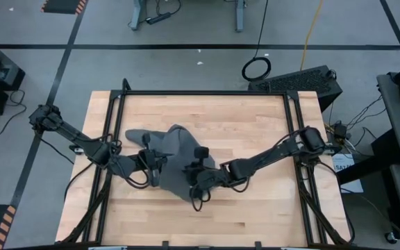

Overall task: Roll towel into tight, uniform cylinder
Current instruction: Roll the gray towel

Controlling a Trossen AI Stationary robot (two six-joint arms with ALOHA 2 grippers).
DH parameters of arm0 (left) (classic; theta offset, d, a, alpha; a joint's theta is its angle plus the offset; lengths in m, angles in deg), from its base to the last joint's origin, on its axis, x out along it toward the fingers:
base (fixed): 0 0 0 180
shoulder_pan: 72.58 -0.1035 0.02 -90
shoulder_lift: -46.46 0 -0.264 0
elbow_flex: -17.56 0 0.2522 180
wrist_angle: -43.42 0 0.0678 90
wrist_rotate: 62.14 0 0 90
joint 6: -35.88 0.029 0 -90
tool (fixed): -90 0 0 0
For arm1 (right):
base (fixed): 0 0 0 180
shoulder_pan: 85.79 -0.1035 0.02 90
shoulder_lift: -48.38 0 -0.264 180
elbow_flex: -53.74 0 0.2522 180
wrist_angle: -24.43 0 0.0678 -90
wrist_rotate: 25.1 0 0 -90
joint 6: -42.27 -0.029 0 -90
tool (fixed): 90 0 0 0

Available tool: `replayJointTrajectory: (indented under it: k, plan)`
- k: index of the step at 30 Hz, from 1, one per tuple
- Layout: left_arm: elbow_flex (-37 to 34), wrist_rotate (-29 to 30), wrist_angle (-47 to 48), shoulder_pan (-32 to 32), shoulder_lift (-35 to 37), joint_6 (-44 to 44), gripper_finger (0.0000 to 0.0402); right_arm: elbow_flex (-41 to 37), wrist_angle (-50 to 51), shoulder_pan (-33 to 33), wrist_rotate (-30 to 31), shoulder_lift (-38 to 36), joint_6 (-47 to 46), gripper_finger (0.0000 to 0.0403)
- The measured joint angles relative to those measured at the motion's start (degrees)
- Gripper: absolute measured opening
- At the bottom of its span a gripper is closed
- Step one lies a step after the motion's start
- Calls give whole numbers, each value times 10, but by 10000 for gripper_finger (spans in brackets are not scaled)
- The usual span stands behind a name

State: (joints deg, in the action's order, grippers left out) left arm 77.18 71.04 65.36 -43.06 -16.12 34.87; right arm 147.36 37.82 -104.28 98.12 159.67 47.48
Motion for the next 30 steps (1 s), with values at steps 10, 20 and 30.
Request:
replayJointTrajectory:
  k: [10, 20, 30]
  plan:
    - [-5, -12, 139, 41, 0, -169, 89, 1, 95, -16, 0, -64, 0, 2]
    - [-89, -25, 130, 102, 0, -323, 196, 1, 106, -5, -2, -77, 24, 1]
    - [-223, 14, -76, 136, -8, -419, 198, 1, 106, 7, -2, -77, 30, 1]
